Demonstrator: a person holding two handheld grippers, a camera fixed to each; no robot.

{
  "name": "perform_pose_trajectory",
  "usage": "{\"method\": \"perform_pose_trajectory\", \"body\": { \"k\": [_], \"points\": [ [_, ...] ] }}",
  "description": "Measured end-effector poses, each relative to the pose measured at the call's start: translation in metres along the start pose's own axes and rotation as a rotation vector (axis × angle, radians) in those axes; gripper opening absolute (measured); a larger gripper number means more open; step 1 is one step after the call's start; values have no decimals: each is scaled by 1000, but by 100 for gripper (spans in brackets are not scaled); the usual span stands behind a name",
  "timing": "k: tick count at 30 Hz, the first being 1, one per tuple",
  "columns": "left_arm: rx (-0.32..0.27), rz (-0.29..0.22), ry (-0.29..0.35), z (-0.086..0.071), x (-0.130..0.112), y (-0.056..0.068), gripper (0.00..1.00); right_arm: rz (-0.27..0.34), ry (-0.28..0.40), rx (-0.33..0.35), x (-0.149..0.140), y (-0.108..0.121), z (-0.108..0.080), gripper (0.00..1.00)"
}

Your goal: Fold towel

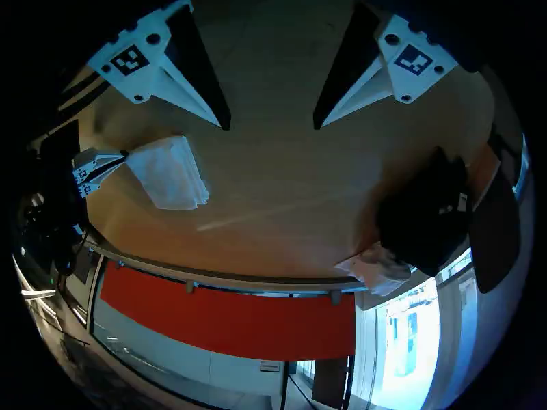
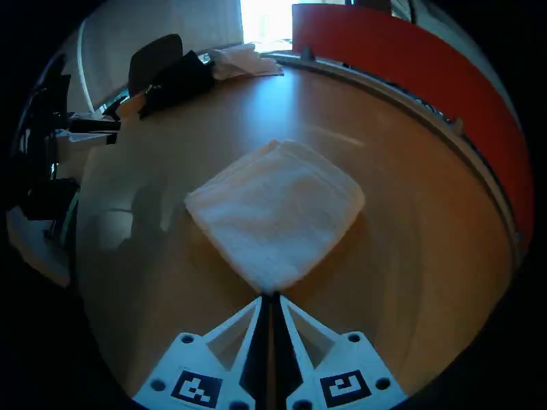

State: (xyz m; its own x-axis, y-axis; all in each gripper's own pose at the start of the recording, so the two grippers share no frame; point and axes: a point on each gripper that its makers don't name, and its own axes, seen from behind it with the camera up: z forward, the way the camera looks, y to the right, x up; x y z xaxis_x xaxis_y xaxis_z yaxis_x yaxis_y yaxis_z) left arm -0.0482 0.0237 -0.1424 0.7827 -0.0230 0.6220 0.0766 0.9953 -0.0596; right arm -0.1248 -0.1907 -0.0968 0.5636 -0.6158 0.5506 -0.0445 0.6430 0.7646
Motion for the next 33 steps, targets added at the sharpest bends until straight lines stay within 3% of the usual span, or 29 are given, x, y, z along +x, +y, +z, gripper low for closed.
{"method": "perform_pose_trajectory", "body": {
  "k": [9,22,33],
  "points": [
    [-3,6,2,-1,2,0,89,-26,69,-10,31,2,-13,14],
    [-13,11,15,-1,11,3,89,-69,197,-33,96,10,-55,14],
    [-23,19,27,0,19,8,89,-63,237,-48,112,16,-85,13]
  ]
}}
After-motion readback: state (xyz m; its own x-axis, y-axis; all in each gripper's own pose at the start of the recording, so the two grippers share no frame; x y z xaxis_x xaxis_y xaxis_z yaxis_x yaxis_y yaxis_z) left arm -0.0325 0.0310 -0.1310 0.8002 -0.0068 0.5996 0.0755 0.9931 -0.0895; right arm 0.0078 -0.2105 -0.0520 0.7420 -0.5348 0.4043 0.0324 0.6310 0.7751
